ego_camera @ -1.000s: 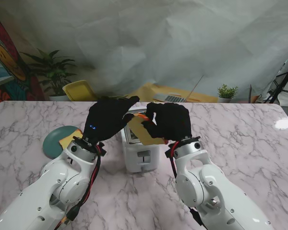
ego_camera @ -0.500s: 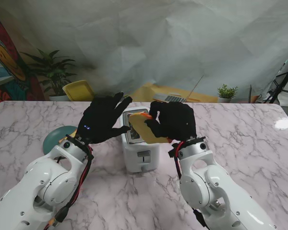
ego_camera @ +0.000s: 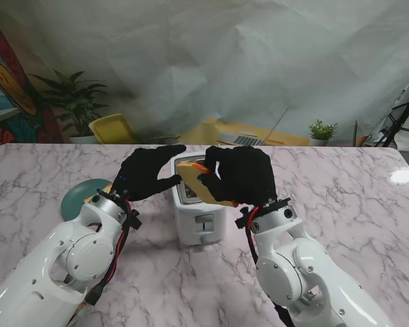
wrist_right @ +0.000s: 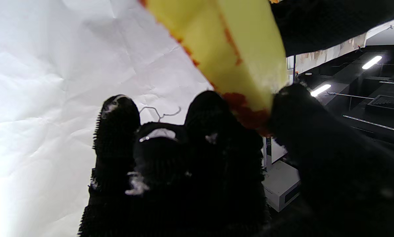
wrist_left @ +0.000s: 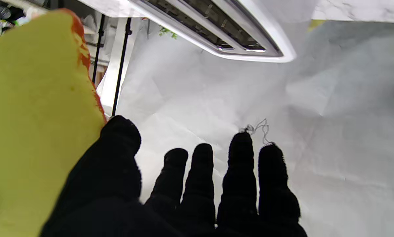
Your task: Toast the toast slices
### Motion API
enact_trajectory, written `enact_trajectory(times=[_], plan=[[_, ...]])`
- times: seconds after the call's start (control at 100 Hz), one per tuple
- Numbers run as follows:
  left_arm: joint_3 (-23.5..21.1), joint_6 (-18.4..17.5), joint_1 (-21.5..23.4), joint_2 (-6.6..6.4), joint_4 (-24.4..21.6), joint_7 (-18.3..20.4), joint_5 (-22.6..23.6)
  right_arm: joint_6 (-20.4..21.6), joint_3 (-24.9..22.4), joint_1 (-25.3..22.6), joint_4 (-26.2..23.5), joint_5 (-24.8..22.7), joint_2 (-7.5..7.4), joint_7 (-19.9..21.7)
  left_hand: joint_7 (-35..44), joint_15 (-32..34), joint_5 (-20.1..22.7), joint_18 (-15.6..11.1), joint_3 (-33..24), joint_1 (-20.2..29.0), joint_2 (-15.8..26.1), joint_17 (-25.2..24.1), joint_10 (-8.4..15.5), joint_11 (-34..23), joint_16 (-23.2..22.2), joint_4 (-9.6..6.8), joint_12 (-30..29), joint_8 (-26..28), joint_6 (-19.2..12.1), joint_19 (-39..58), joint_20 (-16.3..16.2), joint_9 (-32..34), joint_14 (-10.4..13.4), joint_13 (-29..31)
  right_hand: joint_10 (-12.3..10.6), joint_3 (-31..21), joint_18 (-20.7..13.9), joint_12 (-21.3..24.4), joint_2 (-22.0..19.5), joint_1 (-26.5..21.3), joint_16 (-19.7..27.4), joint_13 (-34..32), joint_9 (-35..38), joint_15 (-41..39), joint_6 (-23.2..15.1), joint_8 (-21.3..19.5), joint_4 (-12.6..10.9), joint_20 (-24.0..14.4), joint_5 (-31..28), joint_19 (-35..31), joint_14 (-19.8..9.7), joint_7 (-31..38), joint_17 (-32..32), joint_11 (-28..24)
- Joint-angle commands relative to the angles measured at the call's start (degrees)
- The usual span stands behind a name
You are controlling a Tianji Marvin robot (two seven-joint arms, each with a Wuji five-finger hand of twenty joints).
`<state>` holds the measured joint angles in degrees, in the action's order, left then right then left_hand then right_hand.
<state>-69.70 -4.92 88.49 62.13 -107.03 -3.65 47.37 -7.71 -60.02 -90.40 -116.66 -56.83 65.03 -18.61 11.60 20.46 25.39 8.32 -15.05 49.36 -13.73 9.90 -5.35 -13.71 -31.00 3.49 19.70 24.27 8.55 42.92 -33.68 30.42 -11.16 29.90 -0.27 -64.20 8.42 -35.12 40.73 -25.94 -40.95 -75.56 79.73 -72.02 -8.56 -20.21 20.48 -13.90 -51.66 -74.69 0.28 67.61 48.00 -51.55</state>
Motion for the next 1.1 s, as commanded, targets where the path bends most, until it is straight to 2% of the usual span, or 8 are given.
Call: enact_trajectory(times=[0.0, 0.18, 0.26, 0.46, 0.63, 0.79, 0.95, 1.09], plan=[[0.3, -1.1, 0.0, 0.56, -0.1, 1.6, -0.4, 0.2, 0.1, 0.1, 0.0, 0.0, 0.03, 0.1, 3.8, 2.4, 2.5, -1.9, -7.9, -4.4, -2.2, 0.5, 1.9, -2.7, -3.5, 0.66, 2.4, 1.8, -3.4, 2.4, -2.7, 2.9, 2.6, 2.9, 0.9, -5.3, -2.5, -0.2, -3.0, -3.4, -0.9, -0.2, 3.5, -1.3, -7.0, -2.1, -0.4, -0.2, 0.9, -0.8, -4.9, 4.2, -0.1, -1.5], [0.4, -2.3, -0.3, 0.30, 0.1, 3.7, -1.7, 0.3, -0.1, 0.3, 0.5, 0.6, 0.26, -0.9, 12.4, 12.2, 7.8, -3.1, -13.0, -5.1, -3.8, 3.2, 3.4, -11.0, -15.6, 1.38, 10.3, 3.5, -7.3, 8.6, -6.9, 8.8, 5.0, 7.7, 0.9, -4.9, -2.5, -0.2, -3.3, -3.5, -0.8, -0.2, 3.3, -1.1, -7.3, -2.3, -0.6, -0.3, 1.2, -0.8, -4.8, 4.2, -0.3, -1.4], [0.8, -2.4, -0.5, 0.33, 0.4, 3.6, -1.9, 0.4, -0.2, 0.2, 0.5, 0.9, 0.36, -1.4, 17.1, 16.4, 10.8, -3.6, -8.0, -0.6, -5.2, 4.1, 4.4, -14.9, -21.5, 3.03, 14.6, 5.4, -9.9, 11.0, -8.4, 10.6, 6.0, 9.5, 0.9, -4.8, -2.6, -0.2, -3.4, -3.5, -0.8, -0.2, 3.2, -1.0, -7.4, -2.4, -0.6, -0.4, 1.3, -0.7, -4.8, 4.2, -0.4, -1.4], [2.1, -3.2, -1.3, 0.97, 2.1, -0.1, -2.4, 0.5, -0.6, 0.0, 0.3, 0.4, 0.21, -1.1, 39.3, 23.5, 16.3, -4.1, 0.8, 6.7, -3.8, 6.7, 8.1, -16.2, -27.2, 0.90, 32.5, 4.2, -17.7, 16.3, -10.2, 19.8, 7.1, 14.1, 0.8, -4.3, -2.6, -0.4, -4.0, -3.5, -0.6, -0.2, 2.8, -0.7, -7.6, -2.7, -0.8, -0.5, 1.7, -0.7, -4.7, 4.2, -0.9, -1.4], [1.4, -3.3, -0.5, 0.95, 1.3, -0.2, -2.4, -0.3, -1.2, 0.1, 0.8, 0.1, 0.15, -0.7, 42.4, 20.7, 15.8, -3.7, 1.5, 7.3, -2.5, 6.8, 8.6, -14.3, -24.5, 1.10, 30.4, 3.7, -18.0, 16.9, -10.1, 20.3, 6.2, 13.9, 0.9, -3.8, -2.4, -0.6, -4.2, -3.8, -0.3, -0.1, 2.2, -0.2, -7.8, -2.9, -1.0, -0.9, 1.9, -1.1, -4.4, 4.1, -1.5, -1.6], [0.0, -4.2, 0.3, 0.48, 0.1, 3.4, -4.1, -0.5, -1.5, 0.4, 1.7, 0.2, 0.16, -0.7, 32.9, 15.1, 12.9, -3.5, 5.8, 7.8, -1.3, 5.4, 6.2, -12.0, -19.7, -0.04, 17.5, 2.7, -13.0, 14.0, -9.3, 14.5, 5.9, 11.2, 1.0, -3.6, -2.5, -0.7, -4.4, -3.8, -0.1, -0.2, 2.1, 0.0, -8.0, -3.1, -1.1, -1.1, 2.0, -1.4, -4.3, 4.1, -1.6, -1.7], [-0.8, -7.3, 0.1, -0.28, 0.1, 7.9, -5.9, -0.5, -1.4, 0.5, 2.1, 0.4, 0.20, -0.9, 22.3, 9.6, 9.9, -3.2, -9.3, -3.6, -6.2, 1.9, 5.3, -9.5, -17.4, 3.07, 10.9, 5.9, -9.5, 9.7, -10.1, 8.3, 6.1, 6.5, 1.0, -3.6, -2.5, -0.7, -4.5, -3.8, -0.1, -0.2, 2.0, 0.0, -8.1, -3.2, -1.2, -1.2, 2.1, -1.5, -4.3, 4.1, -1.7, -1.7], [-1.4, -9.8, -0.2, -0.93, 0.0, 10.7, -5.6, -0.3, -1.5, 0.4, 2.0, 0.3, 0.15, -0.8, 13.1, 3.5, 5.6, -3.2, -17.5, -9.1, -6.4, -0.3, 3.3, -4.8, -13.1, 1.76, 7.7, 2.2, -4.8, 5.3, -9.2, 1.9, 5.8, 2.4, 0.9, -3.5, -2.5, -0.8, -4.6, -3.7, 0.0, -0.2, 1.9, 0.1, -8.3, -3.4, -1.2, -1.3, 2.2, -1.5, -4.3, 4.1, -1.7, -1.7]])
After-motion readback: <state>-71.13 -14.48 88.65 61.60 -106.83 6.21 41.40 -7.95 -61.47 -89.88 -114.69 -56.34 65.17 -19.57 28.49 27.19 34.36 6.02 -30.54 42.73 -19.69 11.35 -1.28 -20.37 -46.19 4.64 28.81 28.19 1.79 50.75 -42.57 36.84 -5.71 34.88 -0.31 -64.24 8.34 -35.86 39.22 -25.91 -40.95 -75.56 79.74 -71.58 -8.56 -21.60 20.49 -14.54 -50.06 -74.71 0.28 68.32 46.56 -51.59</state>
